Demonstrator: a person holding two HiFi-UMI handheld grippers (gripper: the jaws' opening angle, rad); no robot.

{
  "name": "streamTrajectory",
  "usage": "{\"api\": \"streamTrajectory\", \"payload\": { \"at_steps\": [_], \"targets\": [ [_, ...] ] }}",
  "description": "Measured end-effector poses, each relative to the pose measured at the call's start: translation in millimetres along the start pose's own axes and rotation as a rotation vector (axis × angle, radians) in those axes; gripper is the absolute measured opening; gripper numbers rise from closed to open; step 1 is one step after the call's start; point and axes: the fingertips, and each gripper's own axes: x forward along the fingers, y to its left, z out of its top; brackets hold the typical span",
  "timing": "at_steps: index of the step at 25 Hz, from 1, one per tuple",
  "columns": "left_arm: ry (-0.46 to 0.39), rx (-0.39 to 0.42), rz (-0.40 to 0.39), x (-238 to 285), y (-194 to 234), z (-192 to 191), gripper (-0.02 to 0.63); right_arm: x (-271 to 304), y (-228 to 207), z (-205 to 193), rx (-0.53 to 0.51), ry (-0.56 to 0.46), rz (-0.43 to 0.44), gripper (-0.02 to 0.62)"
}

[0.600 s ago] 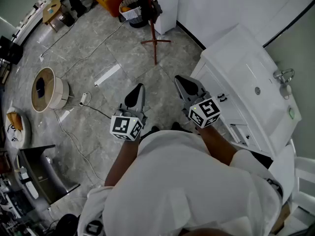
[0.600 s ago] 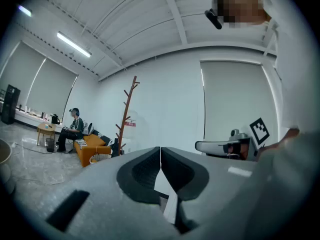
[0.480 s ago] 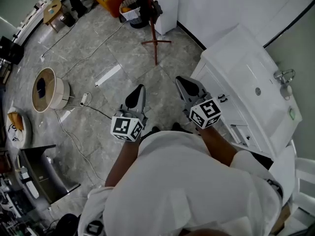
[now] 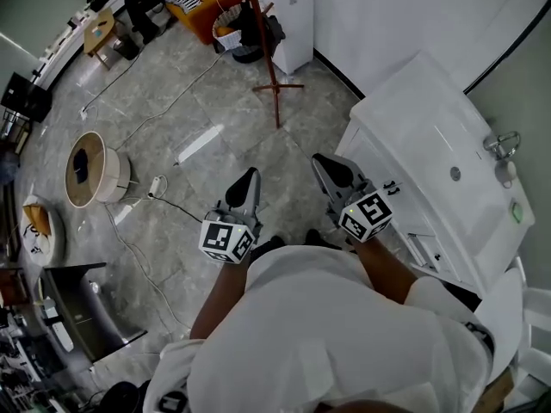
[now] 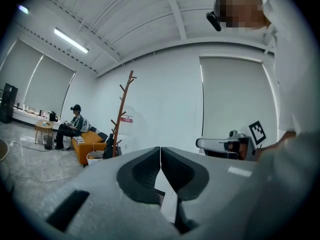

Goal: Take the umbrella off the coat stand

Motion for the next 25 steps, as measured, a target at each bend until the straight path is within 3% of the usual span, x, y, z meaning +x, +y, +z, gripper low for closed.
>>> {"api": "streamTrajectory", "payload": {
  "at_steps": [7, 12, 25],
  "targets": [
    [0.053, -0.041, 0.029, 9.8, 3.2, -28.7, 0.017, -1.8, -23.6, -29.1, 0.061, 0.082, 0.018, 0.014],
    [0.063, -0.080, 0.025, 38.7, 30.0, -39.3, 0.017, 18.7, -52.2, -39.6, 0.068, 0.119, -0.001, 0.014],
    [-0.004, -0.118, -0.001, 151.5, 163.6, -4.0, 0.018, 173.6, -136.2, -6.8, -0.024, 0.186, -0.005, 0.014]
  ]
}}
